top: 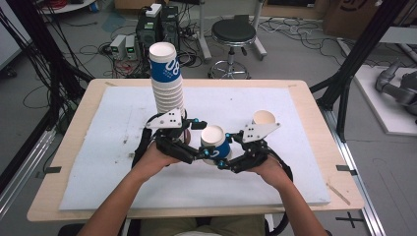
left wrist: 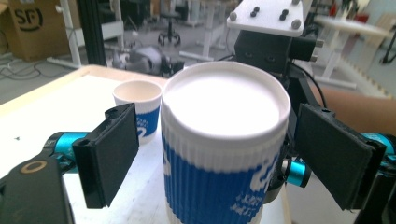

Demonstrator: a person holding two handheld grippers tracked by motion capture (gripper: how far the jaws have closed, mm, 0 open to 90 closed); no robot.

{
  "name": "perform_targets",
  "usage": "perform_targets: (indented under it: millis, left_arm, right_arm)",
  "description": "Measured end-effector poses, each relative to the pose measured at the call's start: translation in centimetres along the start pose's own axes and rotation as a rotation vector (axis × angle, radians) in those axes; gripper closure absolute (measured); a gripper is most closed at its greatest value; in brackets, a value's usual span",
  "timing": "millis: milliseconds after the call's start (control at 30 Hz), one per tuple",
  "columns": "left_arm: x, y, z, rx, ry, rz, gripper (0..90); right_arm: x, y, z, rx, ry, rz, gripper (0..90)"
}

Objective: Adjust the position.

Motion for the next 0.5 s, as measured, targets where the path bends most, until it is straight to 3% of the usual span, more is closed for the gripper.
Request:
perform_targets:
  millis: [267, 367, 500]
  left_arm:
    - [0.7, 0.6, 0.3, 0.048, -0.01, -0.121, 14.6]
    - [1.0, 0.6, 0.3, 0.049, -0.018, -0.151, 14.6]
    - [1.3, 0.3, 0.2, 0.051, -0.027, -0.185, 14.6]
  right_arm:
    - [0.4, 0.0, -0.4, -0.027, 0.008, -0.053, 25.4]
    - [0.6, -0.1, -0.5, -0.036, -0.002, -0.082, 25.4]
    - [0.7, -0.1, -0.8, -0.039, 0.02, -0.098, 25.4]
Point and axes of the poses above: each handheld gripper's, and its own axes: x roughly forward along the jaws, y roughly out of its top, z roughly to its right, the point moved 6 cm from there along x, roughly forward along the jaws, and after that the axes turned 13 degrees about -z, right-handed, at the moved point
